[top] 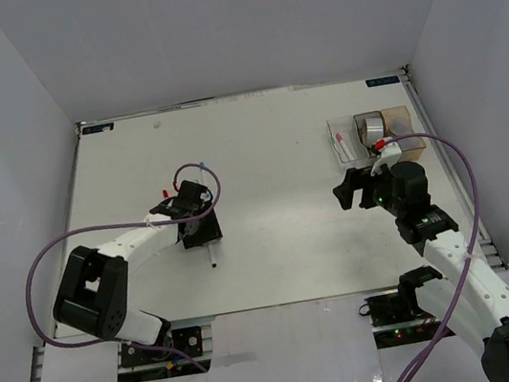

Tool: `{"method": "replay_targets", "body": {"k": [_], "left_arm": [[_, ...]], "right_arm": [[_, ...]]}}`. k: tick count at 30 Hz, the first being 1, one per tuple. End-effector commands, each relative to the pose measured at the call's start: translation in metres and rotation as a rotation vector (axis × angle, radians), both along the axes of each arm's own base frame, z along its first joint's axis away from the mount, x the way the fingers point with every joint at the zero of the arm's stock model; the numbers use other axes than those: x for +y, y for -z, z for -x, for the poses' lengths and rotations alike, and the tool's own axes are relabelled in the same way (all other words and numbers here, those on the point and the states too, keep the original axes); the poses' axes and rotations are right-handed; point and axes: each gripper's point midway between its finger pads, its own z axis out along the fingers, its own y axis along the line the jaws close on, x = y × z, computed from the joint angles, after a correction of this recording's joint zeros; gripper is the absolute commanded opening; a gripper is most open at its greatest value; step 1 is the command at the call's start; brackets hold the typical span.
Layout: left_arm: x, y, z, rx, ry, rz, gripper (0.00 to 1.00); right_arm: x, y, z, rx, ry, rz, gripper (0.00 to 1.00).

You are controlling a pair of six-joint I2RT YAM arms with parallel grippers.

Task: Sort the stationery into containers
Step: Pick up the pen from the center of the board.

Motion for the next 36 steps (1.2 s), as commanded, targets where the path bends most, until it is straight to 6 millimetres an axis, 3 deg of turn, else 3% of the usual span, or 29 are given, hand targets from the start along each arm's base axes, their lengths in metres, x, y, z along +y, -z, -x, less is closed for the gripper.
{"method": "replay_targets", "body": {"k": [1, 9, 13, 15, 19, 22, 26, 27, 32, 36], "left_arm": [[0.000, -0.004, -0.008, -0.028, -0.019, -0.041, 0.63], [0.003, 0.020, -0.003, 0.011, -0.014, -0.156, 0.42], [-0.006, 0.038, 0.006, 0.057, 0.014, -0.186, 0.30], [-0.011, 0.037, 0.005, 0.052, 0.019, -0.182, 0.22], [-0.039, 0.021, -0.002, -0.004, 0.053, -0.100, 0.17], [-0.073, -0.007, -0.012, -0.087, 0.095, 0.058, 0.12], [-0.114, -0.065, -0.025, -0.252, 0.164, 0.316, 0.11], [-0.127, -0.090, -0.029, -0.325, 0.193, 0.404, 0.11], [-0.158, -0.148, -0.029, -0.439, 0.280, 0.623, 0.13], [-0.168, -0.180, -0.022, -0.487, 0.302, 0.755, 0.14]], "right_arm": [[0.005, -0.014, -0.006, -0.065, -0.016, -0.024, 0.97], [0.005, -0.011, -0.006, -0.066, -0.018, -0.018, 0.97], [0.008, -0.010, -0.005, -0.063, -0.039, -0.020, 0.97], [0.011, -0.008, -0.003, -0.062, -0.066, -0.023, 0.96], [0.032, -0.013, 0.005, -0.082, -0.192, -0.074, 0.95], [0.051, -0.019, 0.014, -0.076, -0.288, -0.129, 0.95], [0.079, -0.030, 0.028, -0.067, -0.390, -0.198, 0.97], [0.085, -0.032, 0.028, -0.068, -0.403, -0.209, 0.97], [0.122, -0.051, 0.032, -0.067, -0.475, -0.235, 0.97], [0.145, -0.058, 0.030, -0.050, -0.506, -0.262, 0.97]]}}
